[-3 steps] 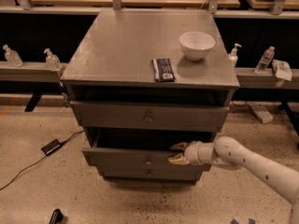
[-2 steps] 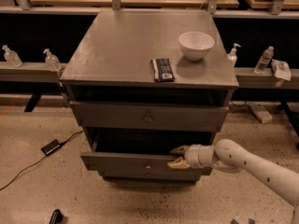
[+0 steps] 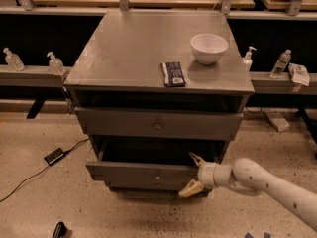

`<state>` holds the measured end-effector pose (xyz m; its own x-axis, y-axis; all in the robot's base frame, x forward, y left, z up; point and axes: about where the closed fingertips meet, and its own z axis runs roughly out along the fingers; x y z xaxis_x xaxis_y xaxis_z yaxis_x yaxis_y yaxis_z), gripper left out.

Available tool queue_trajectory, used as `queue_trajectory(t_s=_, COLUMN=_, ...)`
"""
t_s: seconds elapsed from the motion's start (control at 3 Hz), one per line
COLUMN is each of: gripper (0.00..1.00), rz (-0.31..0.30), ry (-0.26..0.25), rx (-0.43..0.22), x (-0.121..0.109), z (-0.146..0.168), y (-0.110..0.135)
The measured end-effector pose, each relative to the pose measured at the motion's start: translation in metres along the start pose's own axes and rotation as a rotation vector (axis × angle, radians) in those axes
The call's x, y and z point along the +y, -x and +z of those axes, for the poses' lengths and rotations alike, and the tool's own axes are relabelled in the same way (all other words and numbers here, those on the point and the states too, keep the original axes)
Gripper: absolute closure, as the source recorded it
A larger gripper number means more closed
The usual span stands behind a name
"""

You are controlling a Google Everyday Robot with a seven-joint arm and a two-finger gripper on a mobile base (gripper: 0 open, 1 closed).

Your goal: Open middle drawer

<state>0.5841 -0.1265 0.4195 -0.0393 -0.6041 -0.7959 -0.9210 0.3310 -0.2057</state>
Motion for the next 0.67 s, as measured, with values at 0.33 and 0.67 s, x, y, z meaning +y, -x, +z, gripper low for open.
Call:
queue_trajectory(t_s=0.33, gripper=0.19, rz=0.028, ry=-0.001, rx=-0.033, x=0.0533, z=-0.0301, y=-0.0139)
queue_trajectory(t_s=0.67, gripper=0.43, rz=0.028, ry=-0.001, rx=-0.033, x=0.0524, z=-0.0325, y=-0.0106)
